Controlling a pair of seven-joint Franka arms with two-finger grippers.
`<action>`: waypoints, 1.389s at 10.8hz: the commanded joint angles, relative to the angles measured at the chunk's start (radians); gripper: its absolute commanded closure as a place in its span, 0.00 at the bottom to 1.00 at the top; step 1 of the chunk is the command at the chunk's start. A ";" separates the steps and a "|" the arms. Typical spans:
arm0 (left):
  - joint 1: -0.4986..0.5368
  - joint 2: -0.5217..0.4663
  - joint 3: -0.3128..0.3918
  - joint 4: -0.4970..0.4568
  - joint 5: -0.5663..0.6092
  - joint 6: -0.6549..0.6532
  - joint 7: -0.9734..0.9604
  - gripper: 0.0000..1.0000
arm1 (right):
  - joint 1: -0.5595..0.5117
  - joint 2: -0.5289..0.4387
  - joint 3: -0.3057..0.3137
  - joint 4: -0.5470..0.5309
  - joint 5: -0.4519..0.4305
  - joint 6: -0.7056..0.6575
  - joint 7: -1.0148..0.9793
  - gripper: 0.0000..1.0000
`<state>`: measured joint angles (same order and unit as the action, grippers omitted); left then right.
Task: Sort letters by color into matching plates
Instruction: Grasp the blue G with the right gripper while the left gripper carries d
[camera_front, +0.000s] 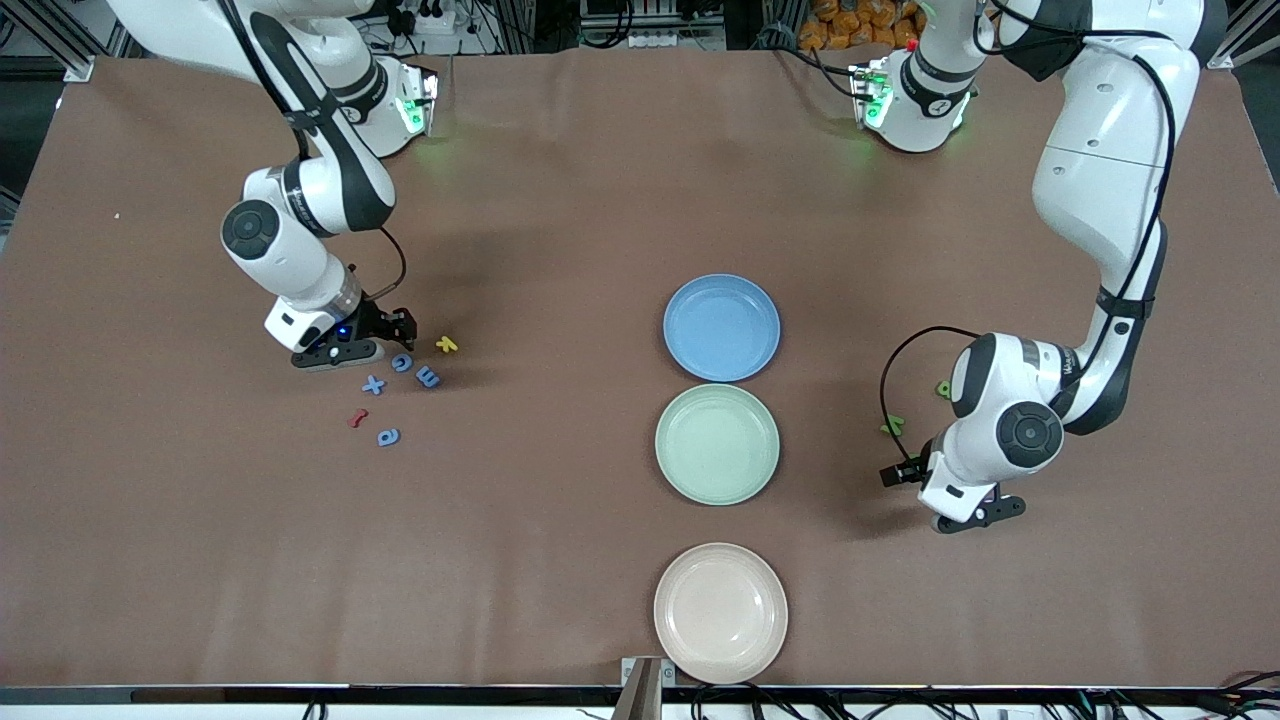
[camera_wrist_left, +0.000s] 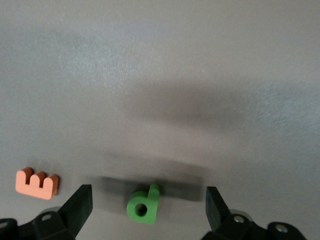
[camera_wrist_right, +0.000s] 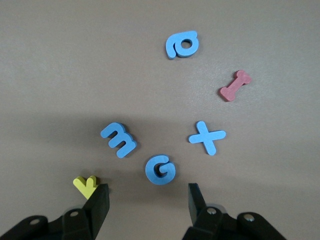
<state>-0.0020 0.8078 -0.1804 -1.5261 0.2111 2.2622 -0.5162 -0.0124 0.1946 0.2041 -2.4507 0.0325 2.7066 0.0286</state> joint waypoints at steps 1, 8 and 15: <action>-0.003 -0.002 -0.001 0.004 0.031 -0.050 -0.025 0.00 | 0.000 0.042 0.001 -0.031 -0.046 0.078 0.025 0.32; -0.003 0.001 -0.002 -0.003 0.028 -0.072 -0.093 1.00 | -0.011 0.108 -0.002 -0.027 -0.072 0.133 0.025 0.36; -0.009 -0.013 -0.017 0.067 -0.037 -0.061 -0.122 1.00 | -0.018 0.157 -0.014 0.007 -0.089 0.133 0.025 0.45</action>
<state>0.0001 0.8057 -0.1867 -1.5055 0.2116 2.2061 -0.5948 -0.0162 0.3216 0.1923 -2.4684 -0.0277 2.8289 0.0312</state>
